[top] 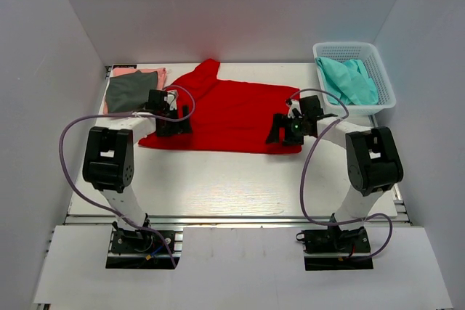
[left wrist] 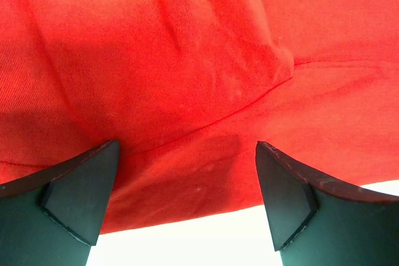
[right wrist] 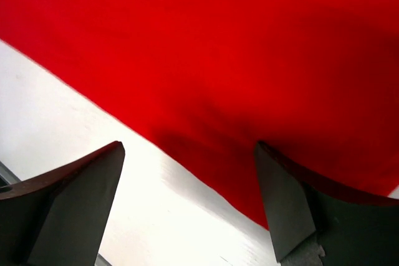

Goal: Fold and stack the t-shirts
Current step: Fold the tshirt

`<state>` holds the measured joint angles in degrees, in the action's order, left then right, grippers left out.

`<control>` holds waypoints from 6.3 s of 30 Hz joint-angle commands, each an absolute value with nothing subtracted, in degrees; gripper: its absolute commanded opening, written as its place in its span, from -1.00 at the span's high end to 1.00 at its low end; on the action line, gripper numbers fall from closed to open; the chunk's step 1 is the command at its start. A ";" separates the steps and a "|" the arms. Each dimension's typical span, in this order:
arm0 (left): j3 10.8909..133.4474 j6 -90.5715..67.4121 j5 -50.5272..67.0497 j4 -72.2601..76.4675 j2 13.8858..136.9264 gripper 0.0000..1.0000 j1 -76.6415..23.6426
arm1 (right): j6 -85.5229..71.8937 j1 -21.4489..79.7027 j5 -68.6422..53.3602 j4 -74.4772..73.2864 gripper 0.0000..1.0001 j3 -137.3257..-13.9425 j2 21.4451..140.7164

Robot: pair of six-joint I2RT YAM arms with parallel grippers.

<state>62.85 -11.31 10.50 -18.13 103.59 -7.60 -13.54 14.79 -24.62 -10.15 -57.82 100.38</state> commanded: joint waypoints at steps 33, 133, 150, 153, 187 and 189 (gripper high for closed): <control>72.97 -20.58 4.49 -26.17 91.69 -1.00 -9.40 | -14.68 14.50 -9.32 -17.75 -0.81 -62.83 83.75; 127.18 -23.02 -12.30 -24.70 145.45 -0.69 -4.92 | -13.53 11.25 -9.40 -15.38 -0.81 -80.78 106.17; 121.20 -19.96 -14.14 -28.38 147.22 0.07 -6.68 | -13.28 11.16 -5.71 -16.17 -0.81 -81.12 106.52; 122.26 -19.95 -14.94 -30.94 148.27 0.07 -6.68 | -13.10 11.16 -3.79 -16.08 -0.81 -81.12 106.44; 109.95 -15.30 -10.55 -23.12 138.25 1.00 -7.21 | -27.33 11.25 16.61 -28.91 -0.78 -101.07 127.70; 109.26 -15.29 -10.55 -22.42 137.64 1.00 -7.21 | -26.55 11.25 16.87 -29.18 -0.72 -101.16 128.67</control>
<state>112.07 -16.38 -12.40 -17.47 140.14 -6.87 -27.16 11.27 14.44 -27.75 -101.34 127.35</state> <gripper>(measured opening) 0.011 0.883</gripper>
